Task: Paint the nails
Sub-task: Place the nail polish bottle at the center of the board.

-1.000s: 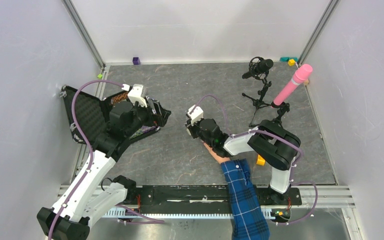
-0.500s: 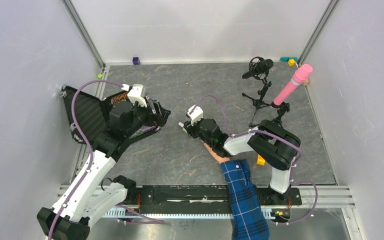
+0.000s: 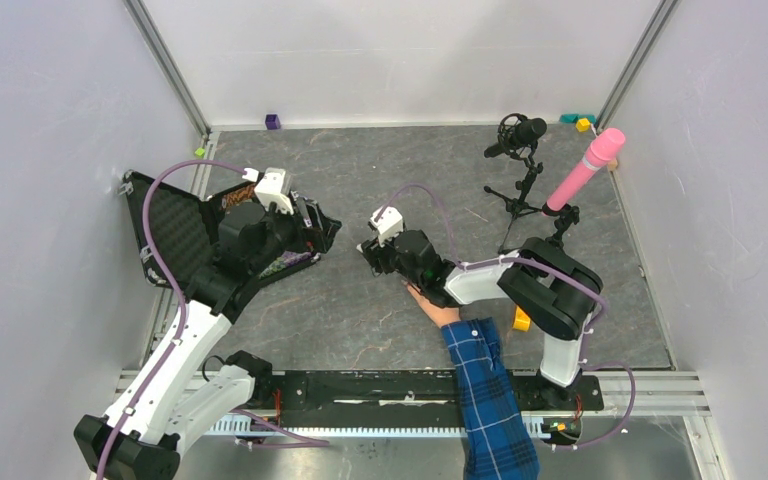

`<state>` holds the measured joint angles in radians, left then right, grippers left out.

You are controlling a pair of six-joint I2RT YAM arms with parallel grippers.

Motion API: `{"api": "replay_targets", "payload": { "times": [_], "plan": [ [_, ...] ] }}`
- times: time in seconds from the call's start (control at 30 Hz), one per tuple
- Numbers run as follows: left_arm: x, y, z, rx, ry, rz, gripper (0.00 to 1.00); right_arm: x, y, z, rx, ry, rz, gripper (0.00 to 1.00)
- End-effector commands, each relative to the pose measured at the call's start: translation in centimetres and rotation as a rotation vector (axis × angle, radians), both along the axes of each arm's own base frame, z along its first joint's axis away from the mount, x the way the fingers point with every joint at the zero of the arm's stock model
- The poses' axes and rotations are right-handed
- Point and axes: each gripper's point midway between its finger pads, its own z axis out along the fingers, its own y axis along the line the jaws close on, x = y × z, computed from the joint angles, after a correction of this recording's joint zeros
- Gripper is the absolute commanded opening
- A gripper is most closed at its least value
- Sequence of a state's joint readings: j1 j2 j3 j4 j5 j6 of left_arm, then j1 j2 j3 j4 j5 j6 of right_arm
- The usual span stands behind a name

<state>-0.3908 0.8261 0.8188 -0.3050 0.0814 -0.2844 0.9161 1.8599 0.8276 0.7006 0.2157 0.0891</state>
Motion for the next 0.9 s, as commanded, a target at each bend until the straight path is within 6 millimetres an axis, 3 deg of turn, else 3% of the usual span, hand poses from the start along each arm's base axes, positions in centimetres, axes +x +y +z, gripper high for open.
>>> {"api": "replay_targets", "payload": {
  "times": [0.0, 0.2, 0.43, 0.7, 0.87],
  "plan": [
    [0.4, 0.2, 1.2, 0.007, -0.048, -0.005, 1.0, 0.6, 0.0, 1.5, 0.048, 0.024, -0.003, 0.72],
    [0.7, 0.5, 1.1, -0.013, -0.036, 0.009, 1.0, 1.5, -0.3, 0.4, -0.01, 0.089, 0.007, 0.77],
    [1.8, 2.3, 0.0, -0.031, 0.029, 0.099, 1.0, 2.1, -4.4, 1.8, -0.02, 0.11, -0.052, 0.84],
    [2.7, 6.7, -0.3, 0.01, 0.041, 0.315, 1.0, 3.4, -13.7, 2.5, -0.054, 0.16, -0.239, 0.88],
    [2.2, 9.7, 1.2, 0.052, -0.03, 0.455, 1.0, 3.2, -20.3, 3.0, -0.032, 0.178, -0.388, 0.93]
  ]
}}
